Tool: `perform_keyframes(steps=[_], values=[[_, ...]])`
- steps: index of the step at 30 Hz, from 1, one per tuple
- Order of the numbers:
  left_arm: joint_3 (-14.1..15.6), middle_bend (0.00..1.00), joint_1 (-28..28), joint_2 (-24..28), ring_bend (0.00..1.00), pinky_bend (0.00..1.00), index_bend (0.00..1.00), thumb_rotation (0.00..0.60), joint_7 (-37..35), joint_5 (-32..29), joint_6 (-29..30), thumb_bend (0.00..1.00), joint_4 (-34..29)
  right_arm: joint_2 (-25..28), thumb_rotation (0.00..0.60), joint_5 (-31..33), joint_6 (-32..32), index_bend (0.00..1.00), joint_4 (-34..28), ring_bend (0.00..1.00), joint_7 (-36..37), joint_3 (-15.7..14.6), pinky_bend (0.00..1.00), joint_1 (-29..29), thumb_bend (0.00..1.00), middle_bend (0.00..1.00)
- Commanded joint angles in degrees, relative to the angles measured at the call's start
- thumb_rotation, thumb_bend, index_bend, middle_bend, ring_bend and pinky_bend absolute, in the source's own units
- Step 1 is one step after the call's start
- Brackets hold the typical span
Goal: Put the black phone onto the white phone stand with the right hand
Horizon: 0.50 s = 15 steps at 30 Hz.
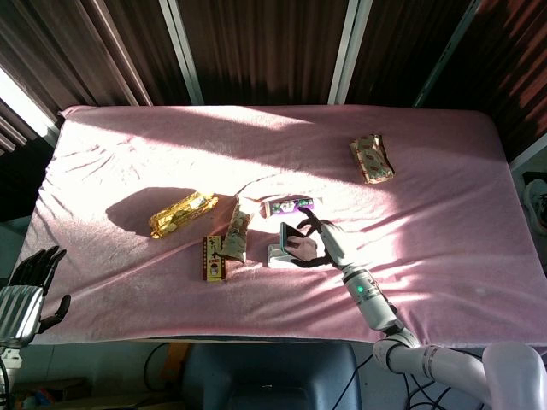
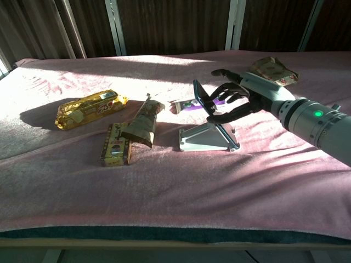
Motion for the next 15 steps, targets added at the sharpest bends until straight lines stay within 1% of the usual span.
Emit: perform_keyframes(steps=[1,3,6,9,12,13,15], values=[[0.0,0.04,0.0,0.0,0.03,0.12,0.0,0.6,0.0,0.1,0.0,0.41,0.0,1.3,0.6,-0.3,0.4,0.02,-1.7,0.18,-1.6,-0.4,0.27,-0.5,0.21,0.28],[0.0,0.04,-0.1,0.0,0.03,0.12,0.0,0.6,0.1,0.1,0.0,0.41,0.0,2.6,0.6,-0.3,0.7,0.0,-3.4,0.16,-2.7,-0.8,0.25,-1.0,0.2,0.25],[0.1,0.04,0.0,0.0,0.03,0.12,0.0,0.6,0.0,0.2,0.0,0.41,0.0,4.7,0.6,-0.3,1.6,0.0,-6.6,0.14,-3.7,-1.0,0.24,-2.0,0.19,0.23],[0.0,0.04,0.1,0.1,0.03,0.12,0.0,0.6,-0.2,0.2,0.3,0.41,-0.1,8.6,0.6,-1.2,3.8,0.0,-10.9,0.11,-6.0,-2.2,0.22,-4.0,0.19,0.2],[0.0,0.04,0.3,0.3,0.03,0.12,0.0,0.6,-0.7,0.2,0.7,0.41,0.0,14.7,0.6,-2.8,7.4,0.0,-16.3,0.04,-11.8,-5.1,0.17,-7.3,0.19,0.13],[0.0,0.03,0.3,0.3,0.03,0.12,0.0,0.6,-0.8,0.3,0.8,0.41,0.0,17.9,0.6,-3.2,8.7,0.0,-18.9,0.03,-15.7,-6.8,0.14,-9.0,0.19,0.11],[0.0,0.03,0.4,0.4,0.03,0.12,0.0,0.6,-0.9,0.3,1.0,0.41,0.0,22.6,0.6,-3.0,11.7,0.0,-22.6,0.0,-23.0,-9.3,0.06,-12.0,0.19,0.04]])
